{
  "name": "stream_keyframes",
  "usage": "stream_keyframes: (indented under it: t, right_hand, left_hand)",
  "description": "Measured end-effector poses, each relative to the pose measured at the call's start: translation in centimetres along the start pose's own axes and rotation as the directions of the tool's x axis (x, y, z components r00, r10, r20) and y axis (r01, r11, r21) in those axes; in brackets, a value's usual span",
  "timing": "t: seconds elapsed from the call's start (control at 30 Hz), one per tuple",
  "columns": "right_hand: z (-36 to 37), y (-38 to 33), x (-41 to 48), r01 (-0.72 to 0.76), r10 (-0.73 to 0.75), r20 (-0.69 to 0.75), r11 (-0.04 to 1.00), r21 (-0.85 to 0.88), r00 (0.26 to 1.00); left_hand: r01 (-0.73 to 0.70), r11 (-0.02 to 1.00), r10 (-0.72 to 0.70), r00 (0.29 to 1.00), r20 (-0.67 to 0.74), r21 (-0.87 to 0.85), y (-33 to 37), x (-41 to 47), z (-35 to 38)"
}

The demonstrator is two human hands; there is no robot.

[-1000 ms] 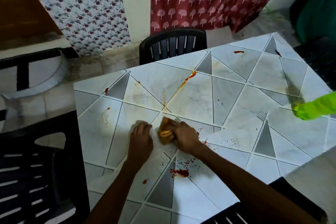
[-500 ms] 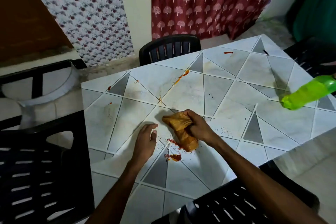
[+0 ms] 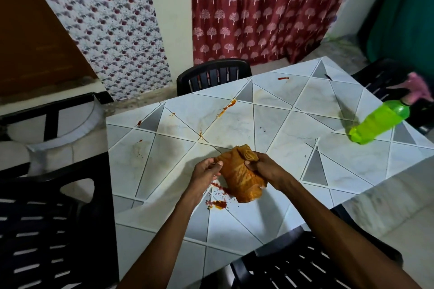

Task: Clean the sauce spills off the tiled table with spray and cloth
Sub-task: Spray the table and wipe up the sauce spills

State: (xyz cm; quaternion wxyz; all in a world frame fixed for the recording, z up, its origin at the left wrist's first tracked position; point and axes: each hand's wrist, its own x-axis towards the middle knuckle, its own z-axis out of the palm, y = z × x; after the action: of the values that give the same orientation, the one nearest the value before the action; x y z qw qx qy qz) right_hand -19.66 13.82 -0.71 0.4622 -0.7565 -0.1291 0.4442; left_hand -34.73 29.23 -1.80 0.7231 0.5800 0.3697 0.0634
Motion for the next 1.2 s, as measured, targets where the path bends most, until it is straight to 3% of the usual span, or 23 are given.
stream_keyframes:
  t: [0.1, 0.17, 0.27, 0.4, 0.5, 0.63, 0.73, 0.8, 0.87, 0.97, 1.1, 1.2]
  right_hand:
    - [0.4, 0.1, -0.3, 0.015, -0.050, -0.098, 0.942, -0.336, 0.994]
    - [0.6, 0.5, -0.6, 0.044, -0.130, -0.153, 0.882, -0.469, 0.980]
    - [0.5, 1.2, -1.0, 0.117, -0.195, -0.117, 0.871, -0.476, 0.974]
    - [-0.4, 1.9, -2.3, 0.269, -0.271, 0.069, 0.830, -0.488, 0.960]
    - [-0.5, 2.3, -2.7, 0.195, -0.303, -0.058, 0.737, -0.647, 0.951]
    - [-1.7, 2.8, -1.7, 0.130, -0.328, -0.186, 0.742, -0.658, 0.926]
    - [-4.3, 3.2, -0.1, 0.106, -0.264, -0.185, 0.797, -0.595, 0.947]
    - [-6.2, 3.4, 1.3, 0.109, -0.252, -0.171, 0.806, -0.582, 0.952]
    - [-8.3, 3.0, 2.8, 0.098, -0.245, -0.169, 0.796, -0.597, 0.955]
    - [-11.4, 1.3, 5.0, 0.050, -0.245, -0.283, 0.831, -0.554, 0.927]
    - [-14.9, 0.9, 7.7, -0.158, -0.113, -0.507, 0.874, -0.460, 0.855]
    - [-15.6, 2.5, 7.9, -0.216, -0.115, -0.515, 0.815, -0.538, 0.849]
  left_hand:
    - [0.017, 0.998, -0.017, 1.000, -0.013, 0.057, -0.3, 0.4, 1.0]
    - [0.055, 0.997, -0.053, 0.998, -0.042, 0.057, -0.5, 1.0, 1.9]
    - [0.144, 0.989, -0.145, 0.987, -0.064, -0.025, 0.0, 1.5, 3.5]
    - [0.216, 0.974, -0.219, 0.975, -0.042, -0.070, 1.6, 1.9, 5.4]
    - [0.258, 0.963, -0.258, 0.966, 0.012, -0.083, 2.3, 2.6, 6.6]
    - [0.249, 0.968, -0.241, 0.959, 0.152, -0.039, 3.1, 3.7, 7.7]
    - [0.090, 0.980, -0.115, 0.983, 0.141, 0.175, 2.9, 5.3, 7.8]
    - [-0.088, 0.889, 0.061, 0.995, 0.076, 0.449, 2.1, 7.0, 7.1]
    - [-0.161, 0.790, 0.170, 0.985, 0.041, 0.592, 1.3, 8.5, 5.7]
    - [-0.172, 0.661, 0.227, 0.974, 0.024, 0.730, 0.0, 10.9, 3.0]
    - [-0.217, 0.437, 0.261, 0.959, 0.108, 0.873, -1.3, 12.2, 0.6]
    - [-0.228, 0.388, 0.217, 0.964, 0.152, 0.893, -2.3, 12.2, -0.1]
